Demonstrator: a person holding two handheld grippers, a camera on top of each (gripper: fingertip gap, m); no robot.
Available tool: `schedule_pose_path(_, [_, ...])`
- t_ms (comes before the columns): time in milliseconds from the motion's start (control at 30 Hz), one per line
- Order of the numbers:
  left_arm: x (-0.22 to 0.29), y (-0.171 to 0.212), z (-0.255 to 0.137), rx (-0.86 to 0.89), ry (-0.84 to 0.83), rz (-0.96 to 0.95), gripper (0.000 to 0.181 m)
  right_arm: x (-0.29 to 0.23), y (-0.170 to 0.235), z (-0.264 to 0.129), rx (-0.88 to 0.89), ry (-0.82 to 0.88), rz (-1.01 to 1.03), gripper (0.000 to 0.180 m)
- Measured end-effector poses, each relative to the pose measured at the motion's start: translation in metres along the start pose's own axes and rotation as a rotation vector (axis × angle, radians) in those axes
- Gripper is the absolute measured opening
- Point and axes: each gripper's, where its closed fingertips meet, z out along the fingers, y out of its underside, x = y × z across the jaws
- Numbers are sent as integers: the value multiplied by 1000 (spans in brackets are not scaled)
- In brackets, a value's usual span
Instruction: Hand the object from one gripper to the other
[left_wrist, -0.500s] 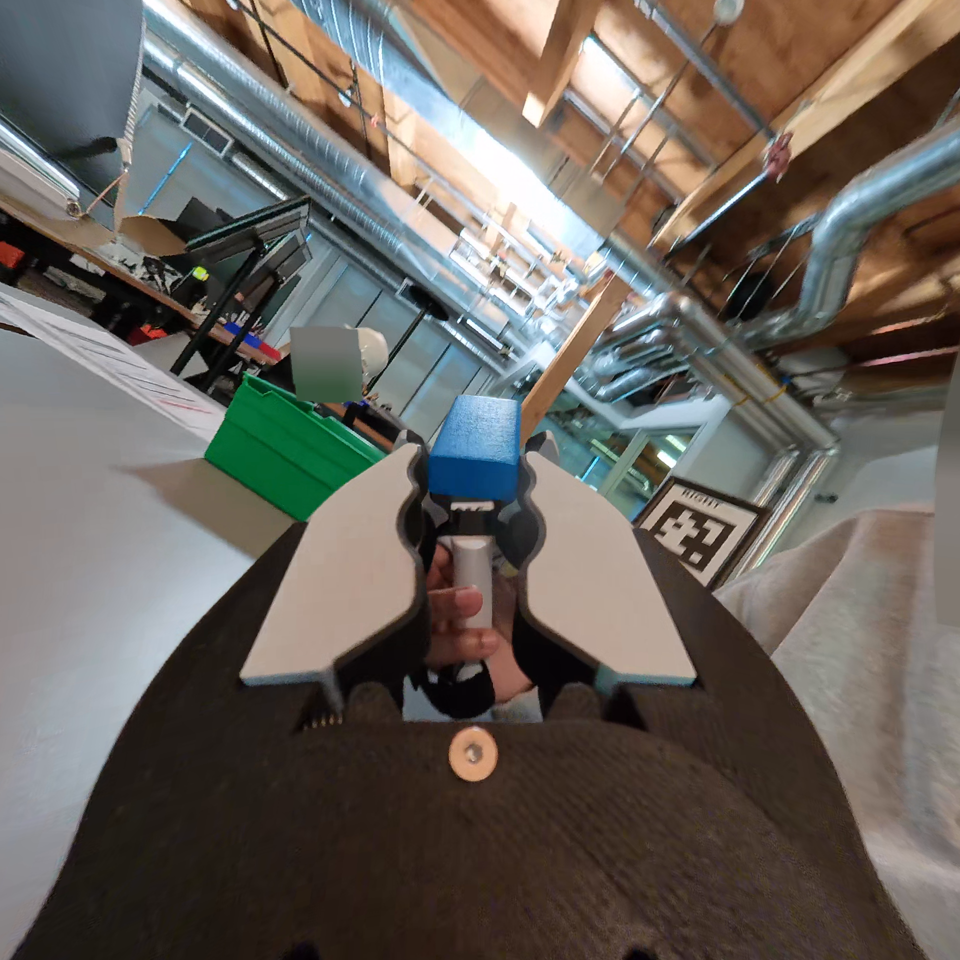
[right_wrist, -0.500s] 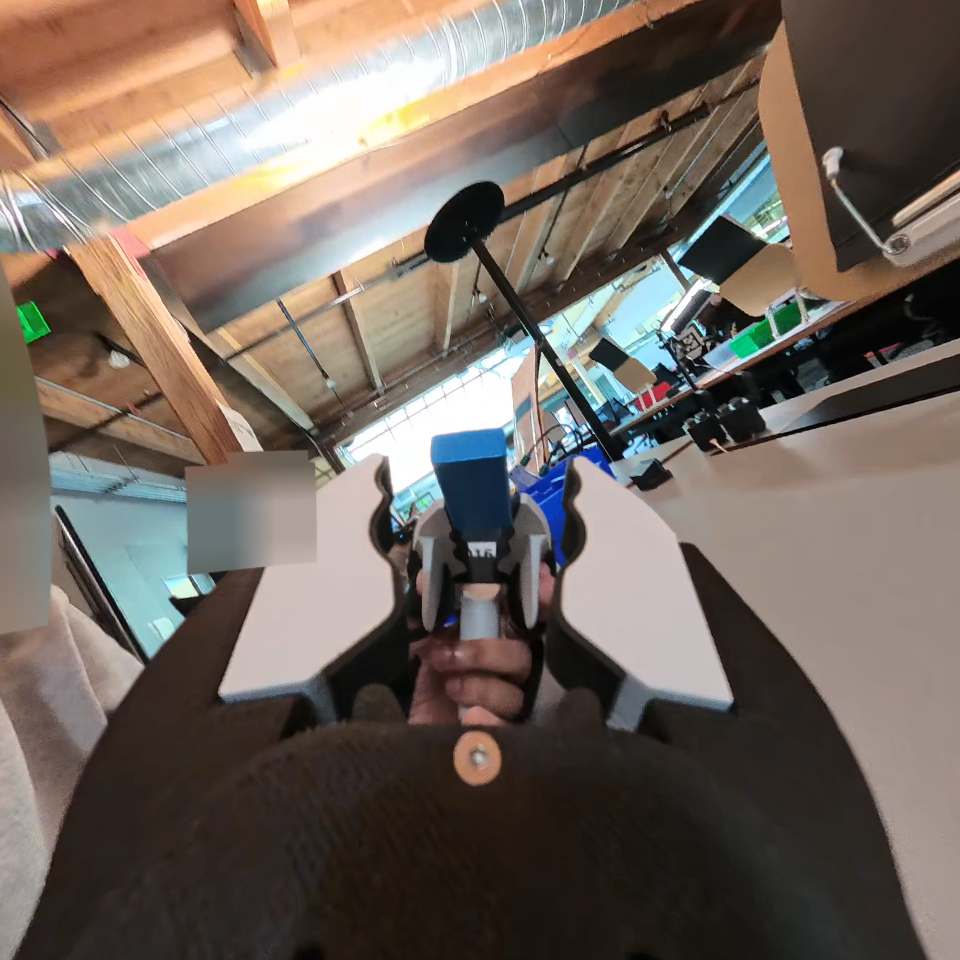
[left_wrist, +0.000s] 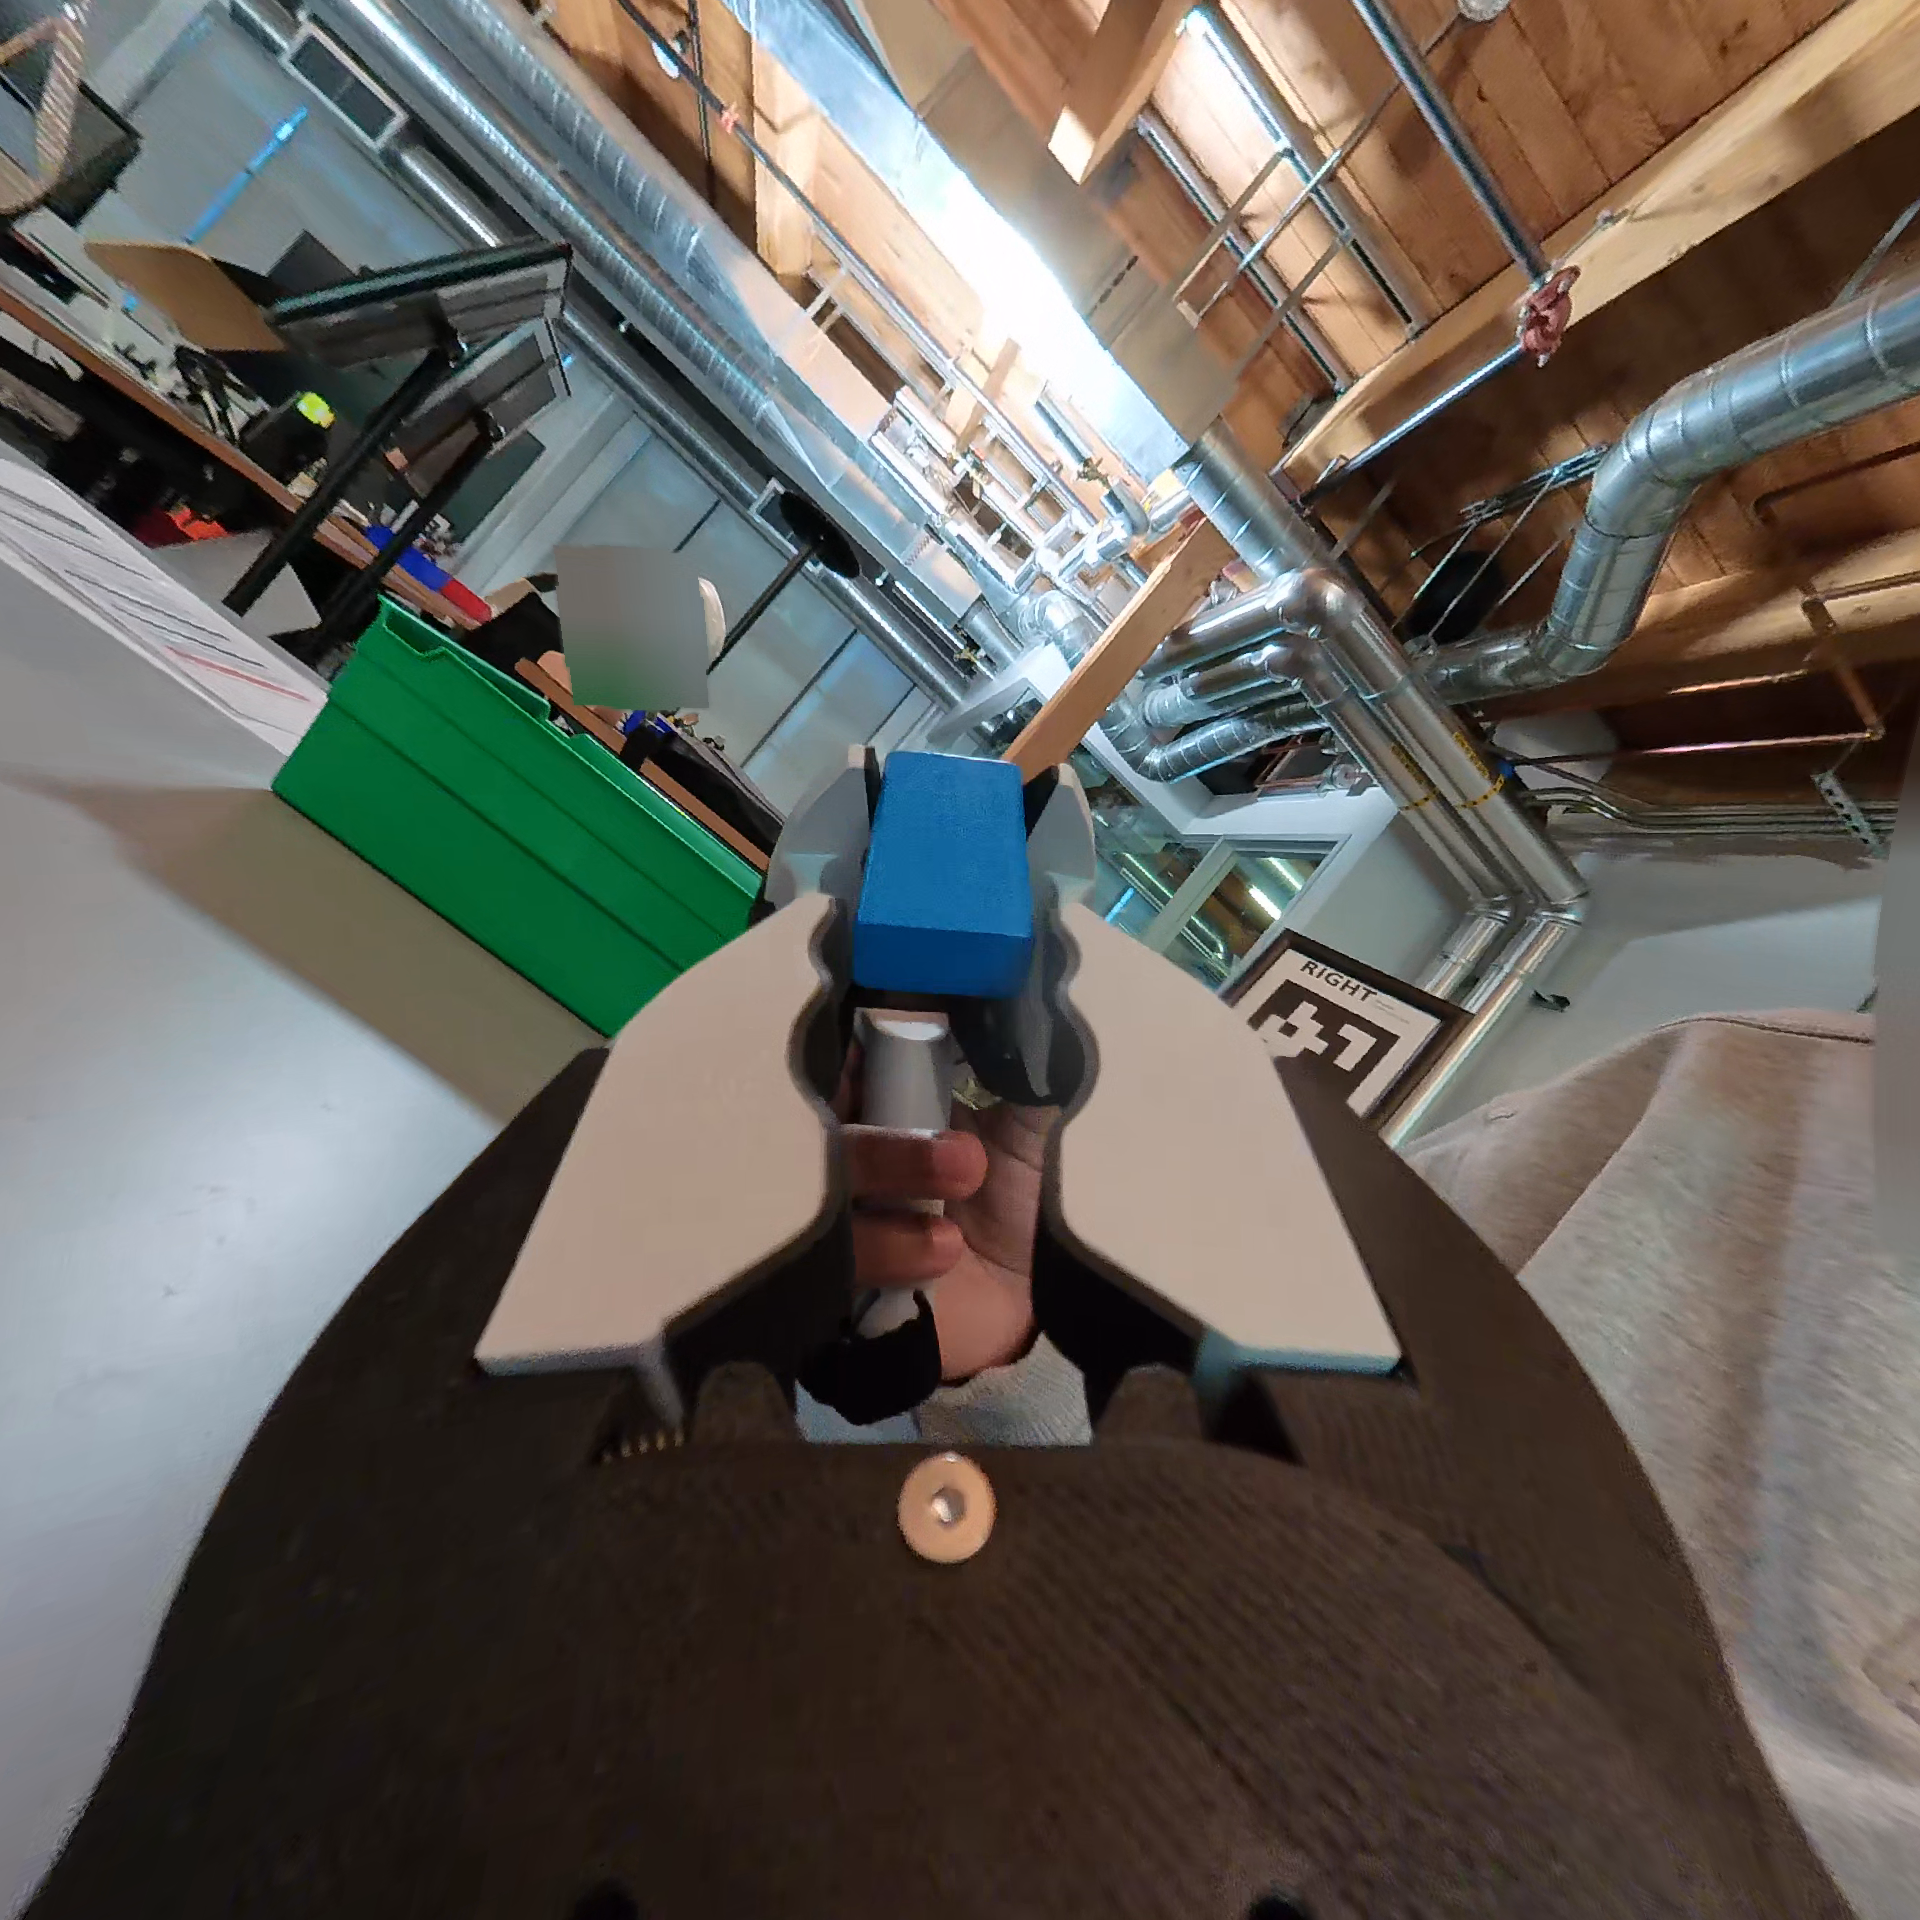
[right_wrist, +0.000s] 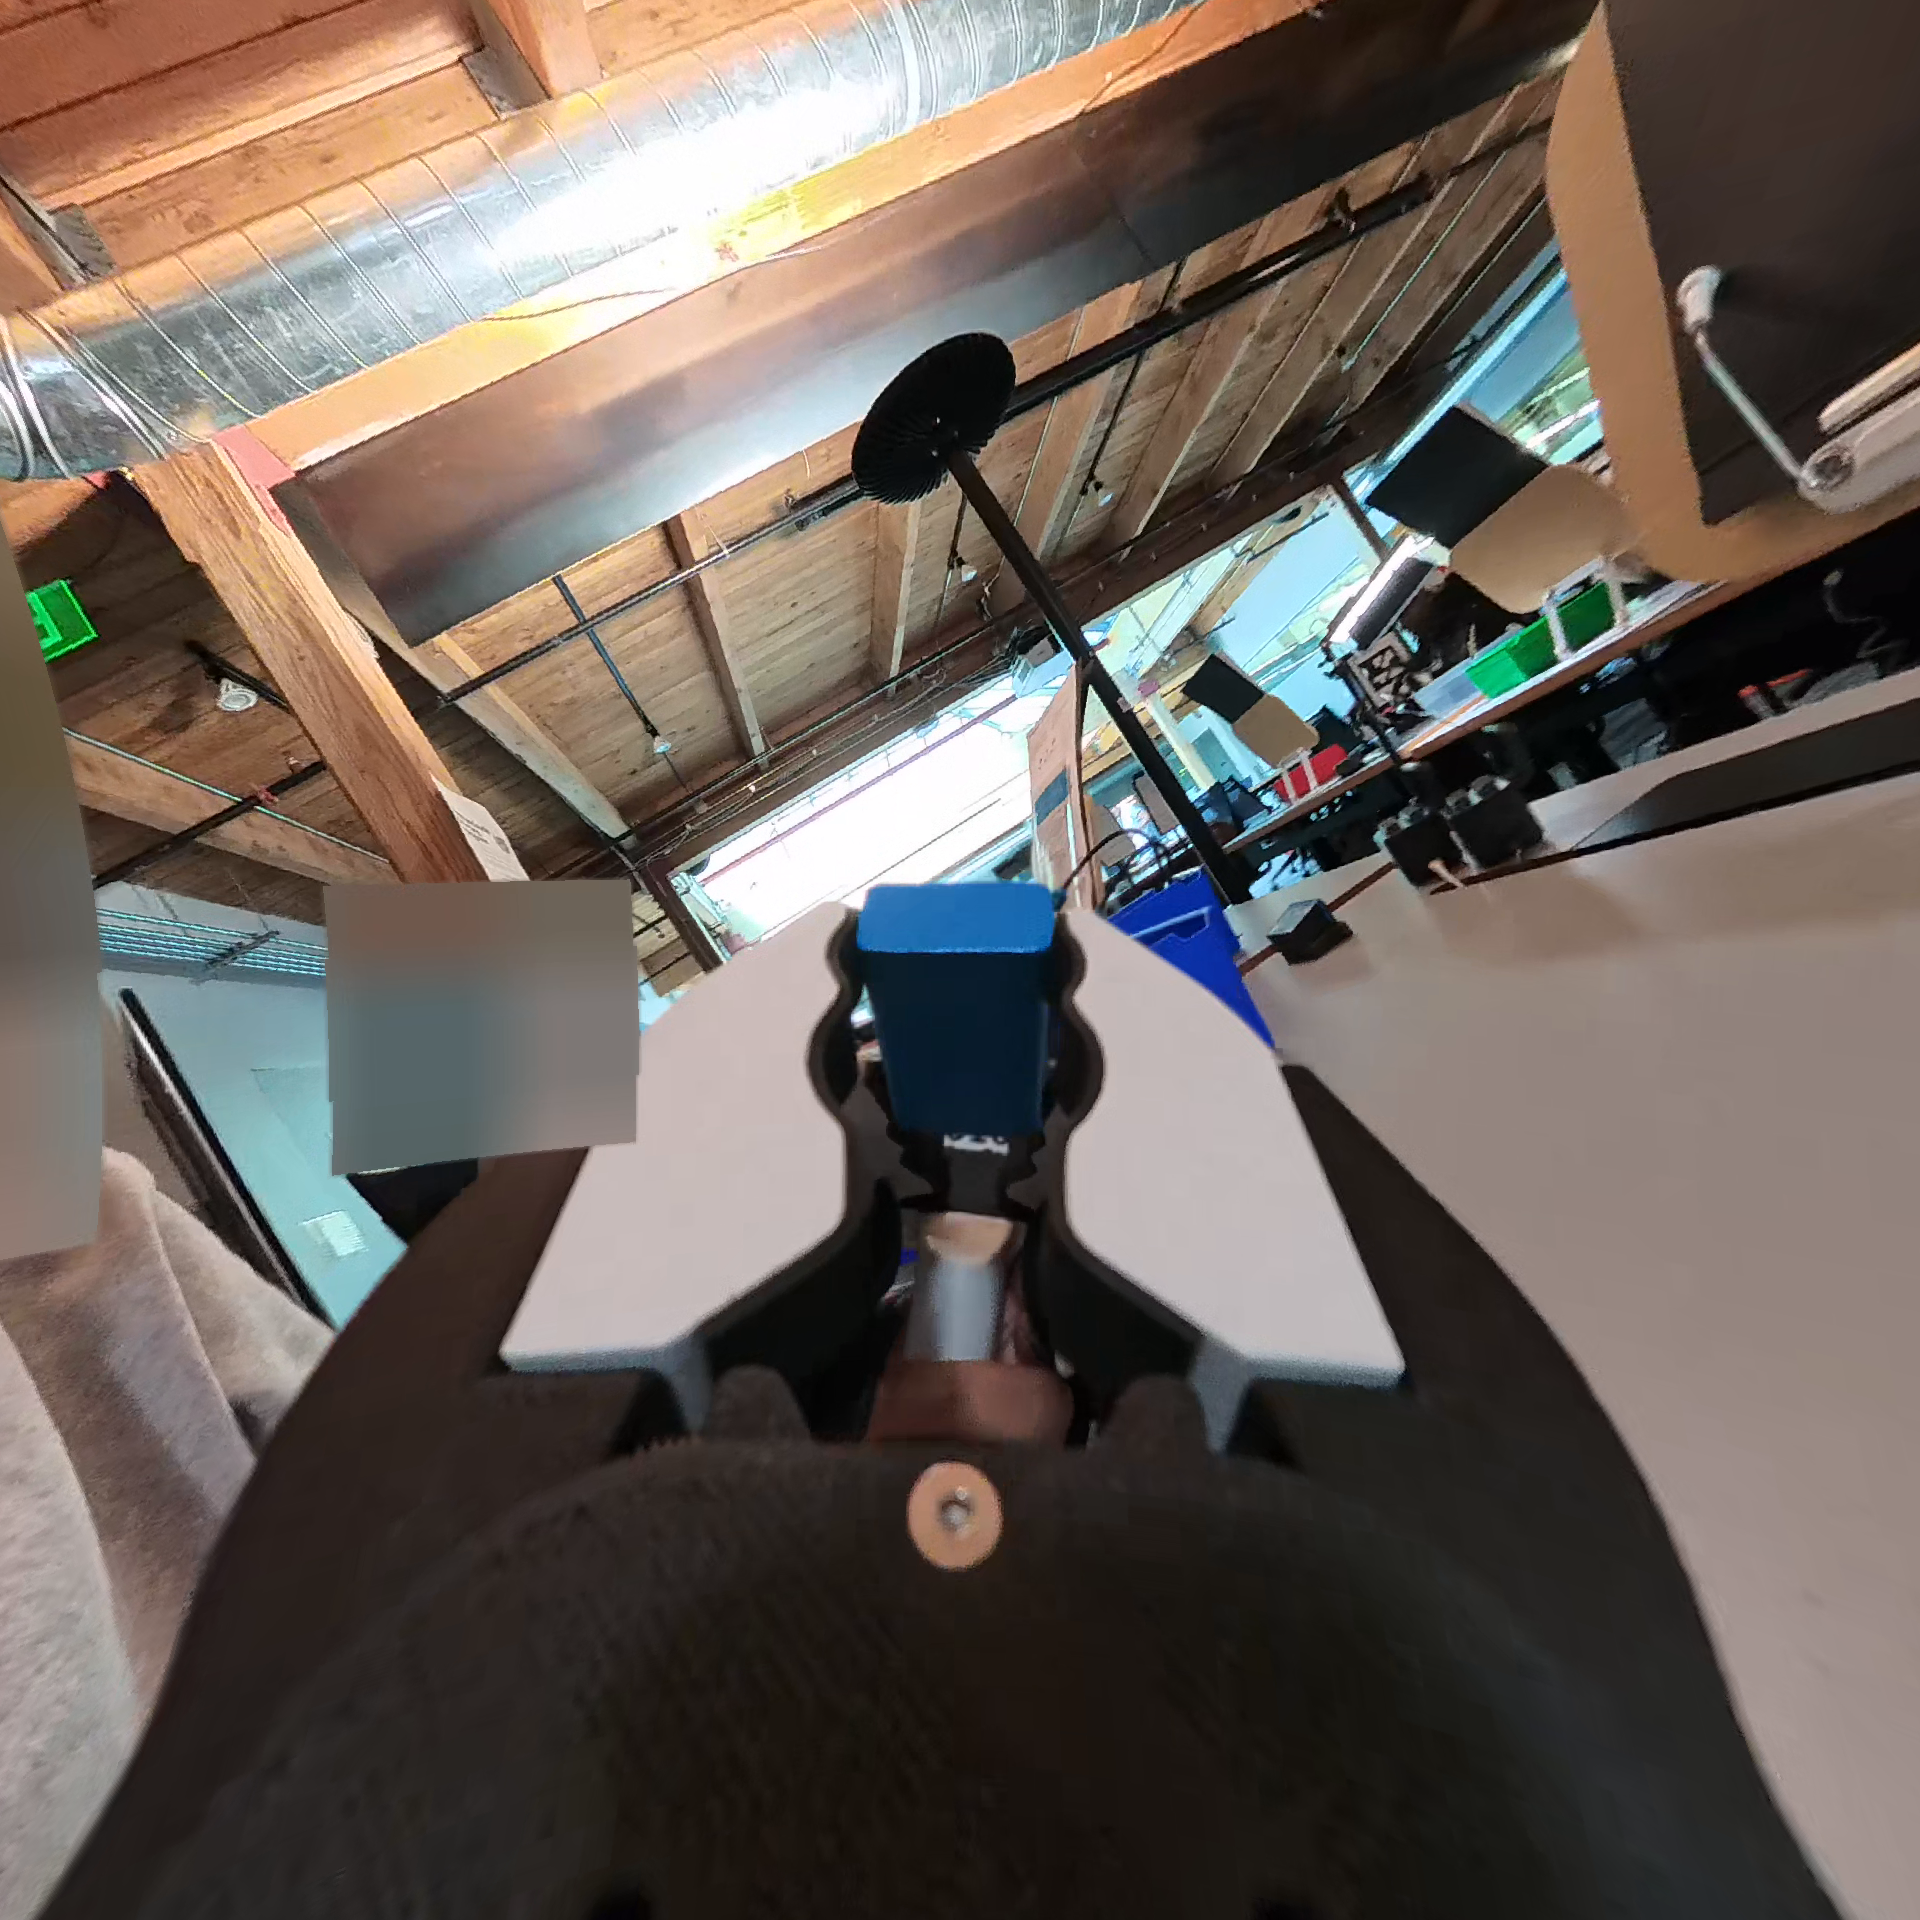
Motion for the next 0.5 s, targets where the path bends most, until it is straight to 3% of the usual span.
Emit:
schedule_pose_path(100, [-6,2,1,-34,-38,-17,65,3,-3,-3,-46,-14,38,35])
schedule_pose_path(233, [-21,14,-3,-181,-146,48,82,2,10,-12,-327,-71,3,34])
schedule_pose_path(300, [-26,26,-6,-306,-185,120,81,2,22,-21,-481,-75,-80,34])
schedule_pose_path(367, [-26,46,-11,-469,-186,159,66,3,36,-31,-620,-67,-167,35])
schedule_pose_path(500, [-25,76,-12,-638,-176,183,66,-3,43,-37,-694,-89,-174,35])
